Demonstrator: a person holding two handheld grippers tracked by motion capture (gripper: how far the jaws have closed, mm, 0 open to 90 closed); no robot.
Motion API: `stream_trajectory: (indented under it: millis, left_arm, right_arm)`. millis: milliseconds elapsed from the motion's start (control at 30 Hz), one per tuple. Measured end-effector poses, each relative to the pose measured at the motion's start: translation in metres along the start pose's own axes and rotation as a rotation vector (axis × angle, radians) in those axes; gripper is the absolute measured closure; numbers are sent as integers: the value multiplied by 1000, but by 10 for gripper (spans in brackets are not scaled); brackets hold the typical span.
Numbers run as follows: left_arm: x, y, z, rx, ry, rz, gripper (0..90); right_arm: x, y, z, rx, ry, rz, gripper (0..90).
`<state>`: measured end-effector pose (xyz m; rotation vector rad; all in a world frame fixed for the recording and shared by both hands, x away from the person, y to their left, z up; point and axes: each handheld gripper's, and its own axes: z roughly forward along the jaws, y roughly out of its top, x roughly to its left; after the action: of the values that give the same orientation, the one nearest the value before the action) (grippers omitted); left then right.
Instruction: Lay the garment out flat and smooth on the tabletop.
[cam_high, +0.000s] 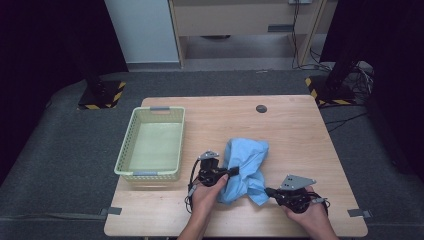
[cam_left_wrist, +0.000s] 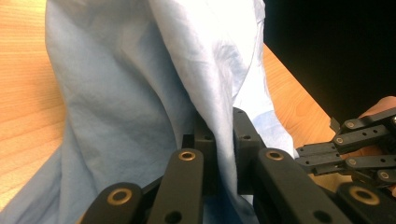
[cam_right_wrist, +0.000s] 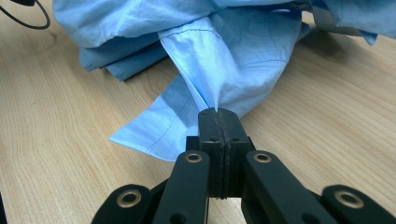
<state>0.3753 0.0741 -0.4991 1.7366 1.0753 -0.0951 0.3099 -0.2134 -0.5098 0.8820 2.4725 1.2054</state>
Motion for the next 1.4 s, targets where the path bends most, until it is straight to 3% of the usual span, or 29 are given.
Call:
stream_trajectory:
  millis: [400,633,767,967,1067,1200,1400]
  left_arm:
    - [4,3,-3,-15,12,8,819]
    - [0,5,0,21,117,135,796]
    - [-4,6,0,38,189,208,712]
    - [-19,13,-3,21,251,276,524]
    - [-25,15,-7,15,267,301,426]
    - [-40,18,-15,-1,288,361,362]
    - [-62,17,-11,-1,299,453,295]
  right_arm:
    - [-4,1,-8,-9,-26,-2,900]
    - [-9,-3,-12,2,-42,15,900]
    - [-13,-4,-13,15,-56,12,900]
    - [-11,-5,-13,17,-61,7,900]
    - [-11,-5,-13,19,-64,3,900]
    - [-12,-4,-13,15,-64,4,900]
    - [-12,-4,-16,5,-70,3,900]
